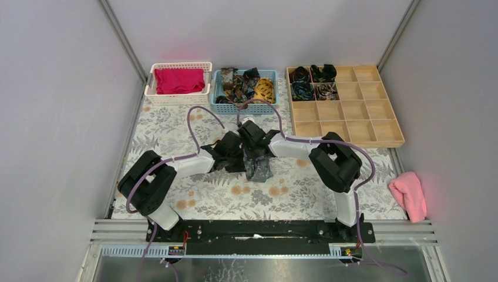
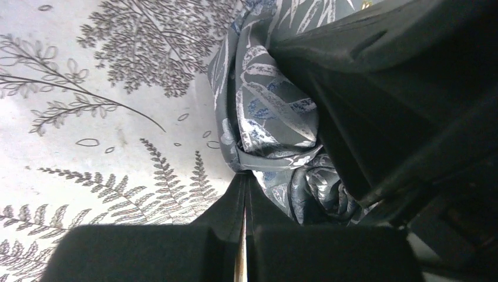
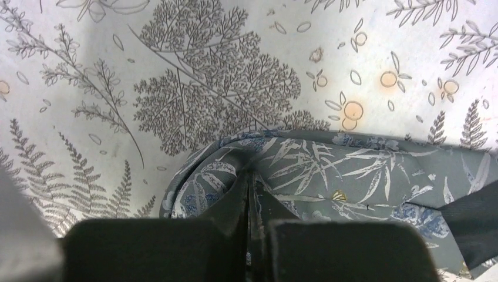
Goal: Roll the ties
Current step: Roll the tie at the center of the board.
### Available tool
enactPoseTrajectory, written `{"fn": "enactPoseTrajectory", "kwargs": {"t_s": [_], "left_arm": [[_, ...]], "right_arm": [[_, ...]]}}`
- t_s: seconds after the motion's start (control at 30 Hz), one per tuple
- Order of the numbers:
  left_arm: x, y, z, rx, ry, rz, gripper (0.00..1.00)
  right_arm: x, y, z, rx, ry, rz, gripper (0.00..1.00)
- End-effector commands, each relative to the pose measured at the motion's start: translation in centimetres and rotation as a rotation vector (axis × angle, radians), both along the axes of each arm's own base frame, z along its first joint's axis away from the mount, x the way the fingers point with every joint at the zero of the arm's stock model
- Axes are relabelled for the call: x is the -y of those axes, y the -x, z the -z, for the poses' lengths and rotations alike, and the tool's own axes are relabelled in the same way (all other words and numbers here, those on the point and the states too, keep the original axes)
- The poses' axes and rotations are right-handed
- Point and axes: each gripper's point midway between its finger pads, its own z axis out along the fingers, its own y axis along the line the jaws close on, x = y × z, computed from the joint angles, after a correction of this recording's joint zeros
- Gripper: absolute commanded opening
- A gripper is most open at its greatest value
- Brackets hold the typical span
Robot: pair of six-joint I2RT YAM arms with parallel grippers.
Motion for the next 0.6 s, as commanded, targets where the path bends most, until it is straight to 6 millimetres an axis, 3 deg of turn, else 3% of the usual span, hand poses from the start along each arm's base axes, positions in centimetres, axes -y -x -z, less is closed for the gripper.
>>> {"fn": "enactPoseTrajectory", "kwargs": {"t_s": [0.0, 0.13, 0.27, 0.4, 0.57], "left_arm": [[-2.5, 2.8, 2.7, -0.089, -0.122, 0.008, 0.00], [-2.6, 2.0, 2.7, -0.075, -0.150, -0.007, 0.00], [-2.7, 1.1, 2.2, -0.047, -0.161, -0.036, 0.00], [-2.3, 0.1, 1.3, -0.015, -0.151, -0.051, 0.00], [-1.8, 0.1, 1.6, -0.018, -0.132, -0.040, 0.00]], "right_arm": [[-0.6, -1.4, 0.1, 0.012, 0.077, -0.014, 0.00], [-0.6, -2.6, -3.2, 0.082, 0.059, 0.027, 0.00], [2.4, -2.5, -5.3, 0.146, 0.098, 0.121, 0.00], [5.5, -0.8, -5.3, 0.151, 0.131, 0.189, 0.00], [7.4, 0.2, -8.2, 0.217, 0.061, 0.234, 0.00]]}}
